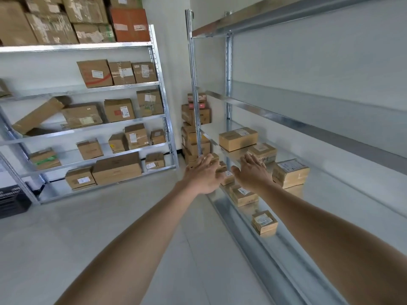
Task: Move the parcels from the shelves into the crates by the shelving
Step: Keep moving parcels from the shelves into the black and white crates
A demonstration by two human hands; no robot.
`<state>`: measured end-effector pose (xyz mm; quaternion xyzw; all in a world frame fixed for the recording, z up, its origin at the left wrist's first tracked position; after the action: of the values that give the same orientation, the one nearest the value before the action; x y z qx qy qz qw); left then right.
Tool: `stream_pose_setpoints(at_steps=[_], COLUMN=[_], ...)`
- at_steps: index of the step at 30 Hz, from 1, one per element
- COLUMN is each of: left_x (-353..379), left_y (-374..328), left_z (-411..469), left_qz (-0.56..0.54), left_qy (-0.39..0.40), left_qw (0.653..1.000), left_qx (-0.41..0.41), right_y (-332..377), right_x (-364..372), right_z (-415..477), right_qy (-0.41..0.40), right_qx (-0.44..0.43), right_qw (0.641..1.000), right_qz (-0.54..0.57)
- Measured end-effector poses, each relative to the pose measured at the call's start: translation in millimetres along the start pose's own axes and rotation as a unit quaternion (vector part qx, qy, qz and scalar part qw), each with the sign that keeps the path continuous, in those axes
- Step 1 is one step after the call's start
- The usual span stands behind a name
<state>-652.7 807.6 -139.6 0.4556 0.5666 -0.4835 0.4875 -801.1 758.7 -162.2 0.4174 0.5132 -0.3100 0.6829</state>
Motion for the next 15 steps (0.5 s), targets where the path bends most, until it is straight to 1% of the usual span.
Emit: stream_pose_setpoints(at_steps=[7,15], left_x=[7.5,1.3], left_y=[31.3,80.6], left_z=[85.5,213.6], left_qz=[0.002,0.002], left_qy=[0.012,0.029], left_qw=[1.0,0.999], left_qx=[-0.002,0.037], right_y=[-9.0,-7.2], right_x=[23.5,52.8], right_z=[79.9,210.4], right_qy=[0.016,0.028], right_qx=[-0.001,0.037], right_qw=[1.0,0.998], right_qz=[-0.018,-0.029])
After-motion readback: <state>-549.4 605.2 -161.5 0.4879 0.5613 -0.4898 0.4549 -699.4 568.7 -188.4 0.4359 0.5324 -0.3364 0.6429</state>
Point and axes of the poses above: each hand's wrist, its own z-axis towards the middle knuckle, its own x-axis out of the palm, y = z × x, the point moved 7 cm from there along z, towards the middle knuckle, and after that the axes turned 13 degrees about -x, right-handed, at the moved point
